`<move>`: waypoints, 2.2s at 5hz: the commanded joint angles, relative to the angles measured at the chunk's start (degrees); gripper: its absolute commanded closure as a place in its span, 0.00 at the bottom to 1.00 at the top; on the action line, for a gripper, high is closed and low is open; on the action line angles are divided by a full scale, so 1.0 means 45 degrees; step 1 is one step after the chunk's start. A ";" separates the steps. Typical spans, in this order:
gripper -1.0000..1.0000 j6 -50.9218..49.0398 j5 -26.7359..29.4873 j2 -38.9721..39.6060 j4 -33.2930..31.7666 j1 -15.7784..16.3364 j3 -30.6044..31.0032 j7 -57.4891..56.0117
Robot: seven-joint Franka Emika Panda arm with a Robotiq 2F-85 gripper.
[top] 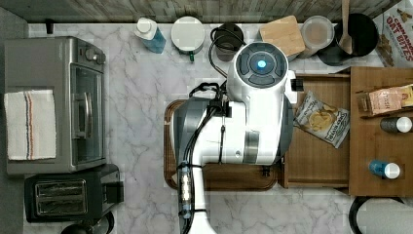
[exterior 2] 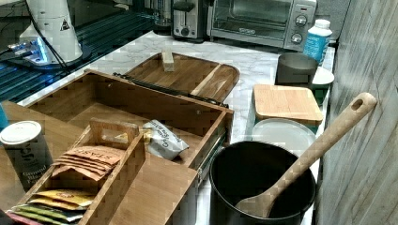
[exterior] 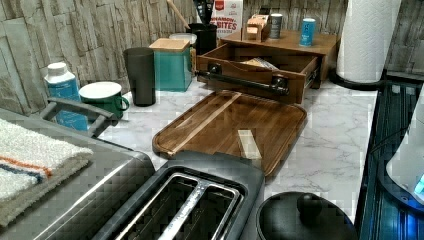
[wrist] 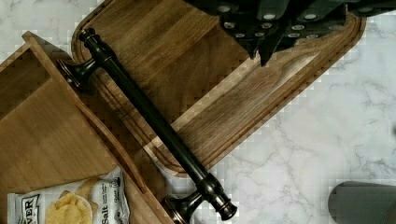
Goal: Close the drawer.
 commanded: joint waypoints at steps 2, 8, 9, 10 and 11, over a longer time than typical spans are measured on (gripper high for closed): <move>1.00 0.1033 -0.0006 -0.0528 -0.1250 0.0039 0.0168 -0.2311; 1.00 0.7764 -0.2998 0.0341 -0.5948 0.0372 0.0061 -0.6132; 1.00 0.7953 -0.2692 0.0996 -0.5749 0.0033 -0.0133 -0.6554; 1.00 0.7599 -0.1891 0.1057 -0.5635 -0.0304 -0.0162 -0.7340; 1.00 0.7393 -0.1062 0.1318 -0.5213 -0.0676 -0.0349 -0.8741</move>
